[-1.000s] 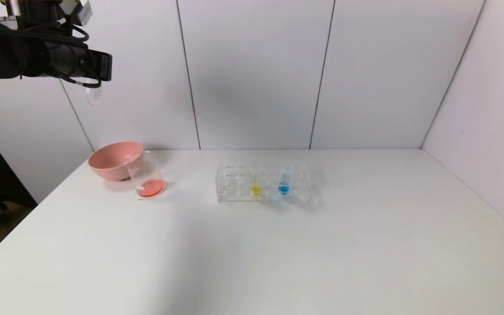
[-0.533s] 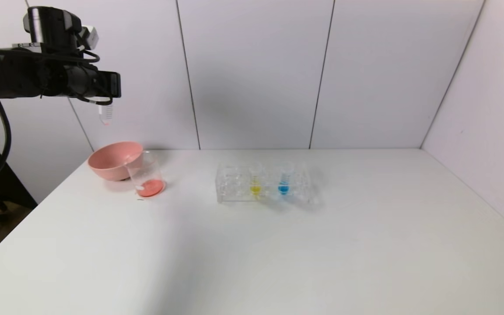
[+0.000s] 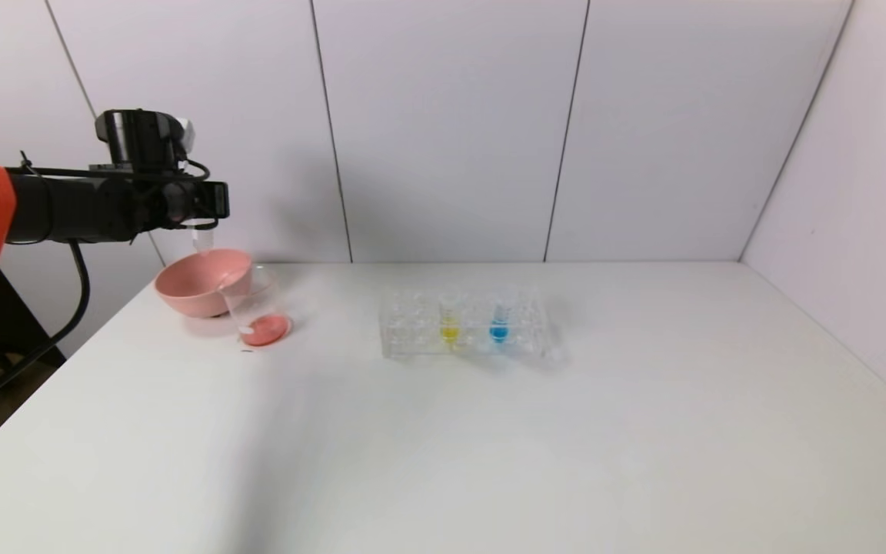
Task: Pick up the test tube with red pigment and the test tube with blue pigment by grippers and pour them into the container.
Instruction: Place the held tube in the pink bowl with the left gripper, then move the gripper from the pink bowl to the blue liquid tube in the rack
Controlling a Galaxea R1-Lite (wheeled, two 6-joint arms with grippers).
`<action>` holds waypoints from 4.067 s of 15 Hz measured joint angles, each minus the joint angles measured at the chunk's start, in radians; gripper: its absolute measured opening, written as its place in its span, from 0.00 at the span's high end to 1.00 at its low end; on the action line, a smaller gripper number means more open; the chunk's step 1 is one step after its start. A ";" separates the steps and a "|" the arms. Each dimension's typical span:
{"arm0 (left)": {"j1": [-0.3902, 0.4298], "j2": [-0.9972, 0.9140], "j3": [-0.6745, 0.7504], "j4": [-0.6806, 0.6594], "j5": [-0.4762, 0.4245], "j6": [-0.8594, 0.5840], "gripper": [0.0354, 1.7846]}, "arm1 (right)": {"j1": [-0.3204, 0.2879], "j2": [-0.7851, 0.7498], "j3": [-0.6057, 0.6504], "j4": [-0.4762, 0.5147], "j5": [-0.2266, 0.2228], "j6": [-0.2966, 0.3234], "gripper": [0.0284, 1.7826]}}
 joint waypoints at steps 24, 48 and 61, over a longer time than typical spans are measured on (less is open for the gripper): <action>0.035 0.061 0.081 -0.002 -0.010 0.001 0.44 | 0.000 0.000 0.000 0.000 0.000 0.000 0.00; -0.197 -0.577 0.649 -0.104 -0.160 -0.052 0.00 | 0.000 0.000 0.000 0.000 0.000 0.000 0.00; -0.572 -0.779 0.952 -0.260 -0.153 -0.061 0.00 | 0.000 0.000 0.000 0.000 0.000 0.000 0.00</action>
